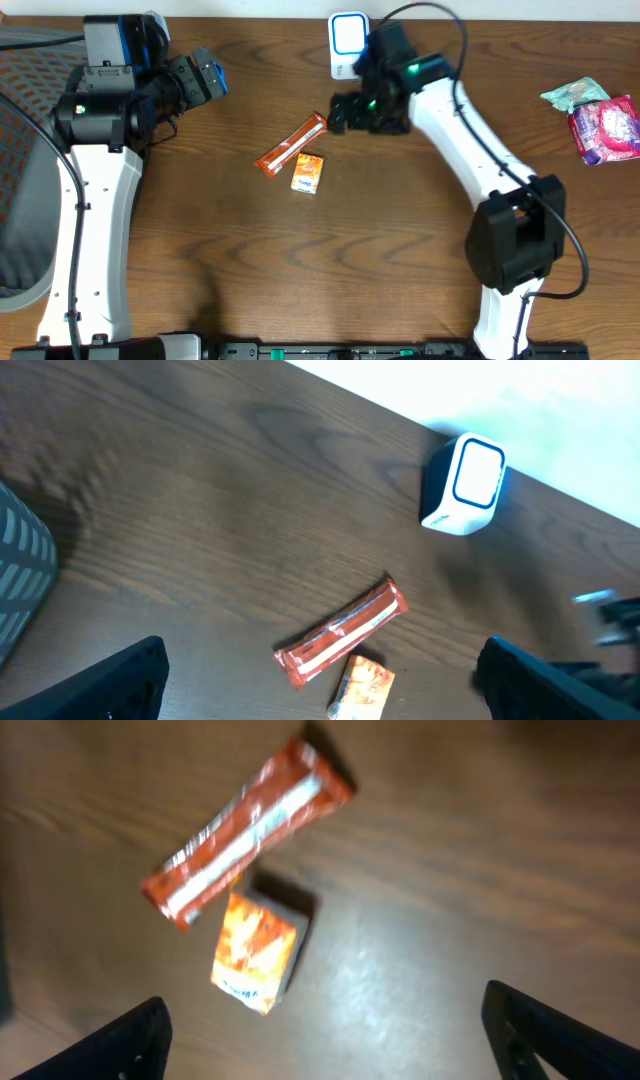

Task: Scan the item barcode
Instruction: 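Reach the right gripper to the orange pack and grasp it, then lift the orange pack up to the scanner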

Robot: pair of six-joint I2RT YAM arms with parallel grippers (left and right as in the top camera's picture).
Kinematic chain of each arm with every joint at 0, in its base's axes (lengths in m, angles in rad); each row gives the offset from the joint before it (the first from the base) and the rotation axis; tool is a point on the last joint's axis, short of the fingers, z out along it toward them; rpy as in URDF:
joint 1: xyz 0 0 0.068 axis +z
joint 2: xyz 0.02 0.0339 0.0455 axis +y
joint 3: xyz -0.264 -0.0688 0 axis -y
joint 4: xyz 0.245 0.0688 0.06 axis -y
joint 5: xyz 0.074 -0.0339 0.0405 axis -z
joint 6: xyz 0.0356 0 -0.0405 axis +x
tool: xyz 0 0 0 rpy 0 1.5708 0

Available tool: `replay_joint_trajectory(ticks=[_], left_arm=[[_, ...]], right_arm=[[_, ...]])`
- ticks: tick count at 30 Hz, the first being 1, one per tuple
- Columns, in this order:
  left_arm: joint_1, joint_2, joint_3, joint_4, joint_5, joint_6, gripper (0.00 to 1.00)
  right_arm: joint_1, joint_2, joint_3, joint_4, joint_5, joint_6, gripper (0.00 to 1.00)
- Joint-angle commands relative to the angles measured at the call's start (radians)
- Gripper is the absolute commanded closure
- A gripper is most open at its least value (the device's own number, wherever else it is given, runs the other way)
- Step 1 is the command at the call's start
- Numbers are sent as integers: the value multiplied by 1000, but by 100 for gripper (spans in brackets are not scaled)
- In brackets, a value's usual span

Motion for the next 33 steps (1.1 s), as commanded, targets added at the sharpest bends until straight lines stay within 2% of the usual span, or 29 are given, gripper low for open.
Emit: replay_joint_trajectory(ticks=[1,4,18,27,33], left_arm=[[3,5,-3,0,-3,9,2],[3,5,-3,0,-3,9,2],[3,5,-3,0,-3,9,2],[3,5,-3,0,-3,9,2],[3,5,-3,0,-3,8,2]], right_arm=[[54,11,-58,-1,20,40,11],[92,11,-113,23,21,40,18],[171,11,-397,364,-36,115,22],[169,18,-437,514,-36,119,22],[167,18,-438,533,-35,119,27]])
